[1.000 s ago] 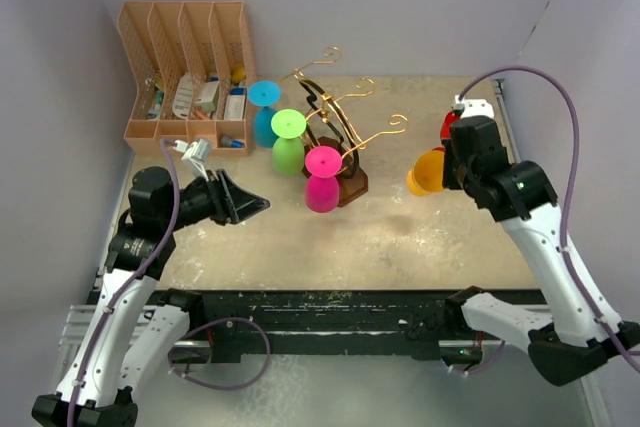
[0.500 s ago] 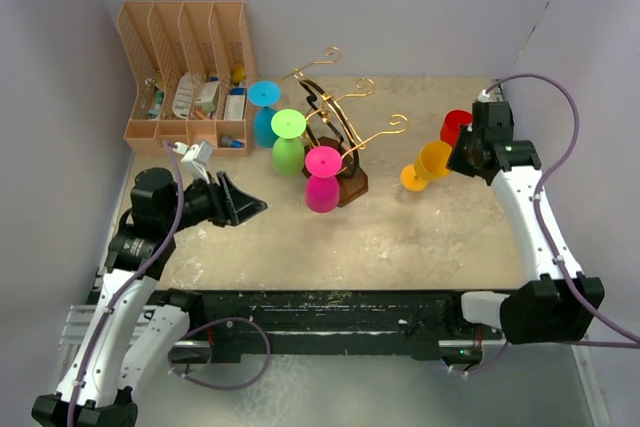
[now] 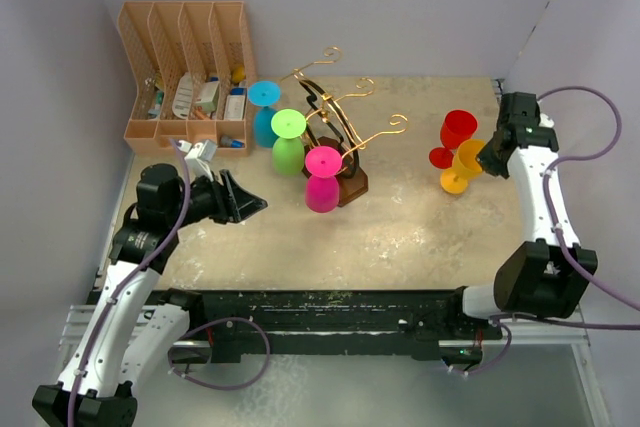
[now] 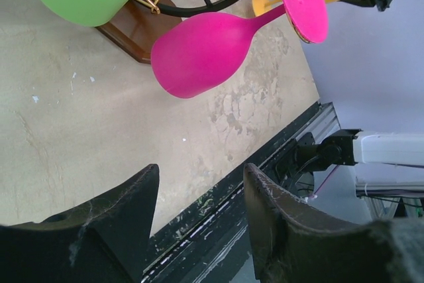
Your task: Take the wine glass off the wine glass rack
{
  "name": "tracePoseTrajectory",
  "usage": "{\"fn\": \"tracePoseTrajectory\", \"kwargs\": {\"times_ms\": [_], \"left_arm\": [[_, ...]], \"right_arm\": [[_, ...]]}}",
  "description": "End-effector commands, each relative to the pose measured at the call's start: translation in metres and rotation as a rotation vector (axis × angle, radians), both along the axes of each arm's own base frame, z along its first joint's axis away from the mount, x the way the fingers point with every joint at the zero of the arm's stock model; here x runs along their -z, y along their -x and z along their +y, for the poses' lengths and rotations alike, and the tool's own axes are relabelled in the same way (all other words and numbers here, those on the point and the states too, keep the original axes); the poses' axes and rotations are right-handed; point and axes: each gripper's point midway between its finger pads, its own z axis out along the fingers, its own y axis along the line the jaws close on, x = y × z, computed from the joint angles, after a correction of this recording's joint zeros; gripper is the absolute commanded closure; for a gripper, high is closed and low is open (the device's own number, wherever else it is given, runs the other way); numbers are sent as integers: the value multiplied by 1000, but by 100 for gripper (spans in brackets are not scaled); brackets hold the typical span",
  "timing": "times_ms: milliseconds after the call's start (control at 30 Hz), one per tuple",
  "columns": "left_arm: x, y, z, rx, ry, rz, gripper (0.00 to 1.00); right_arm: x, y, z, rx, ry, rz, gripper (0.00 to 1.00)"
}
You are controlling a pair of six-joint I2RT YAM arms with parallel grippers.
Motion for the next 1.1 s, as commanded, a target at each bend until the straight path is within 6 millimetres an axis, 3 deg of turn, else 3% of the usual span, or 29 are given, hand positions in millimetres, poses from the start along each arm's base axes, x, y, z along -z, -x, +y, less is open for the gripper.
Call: {"fn": "tracePoseTrajectory", "kwargs": {"times_ms": [0,233,900,967,1067], "left_arm": [[-4,-9,1,4,-25,-61,43],[-5,-9,3,-3,-29,-66,43],[-7,-5,2,4,-19,-75,43],[-6,-6,2,4,-19,-74,43],[-5,-6,1,5,-19,-68,43]], "right_arm": [[-20,-10,-19,101,42,-42,100],[-18,-11,-32,165,72,-20,100],[8,-34,-23,134,-13,0,100],[7,-35,-22,129,-16,-4,92],[0,-35,-21,118,-18,-29,63]]}}
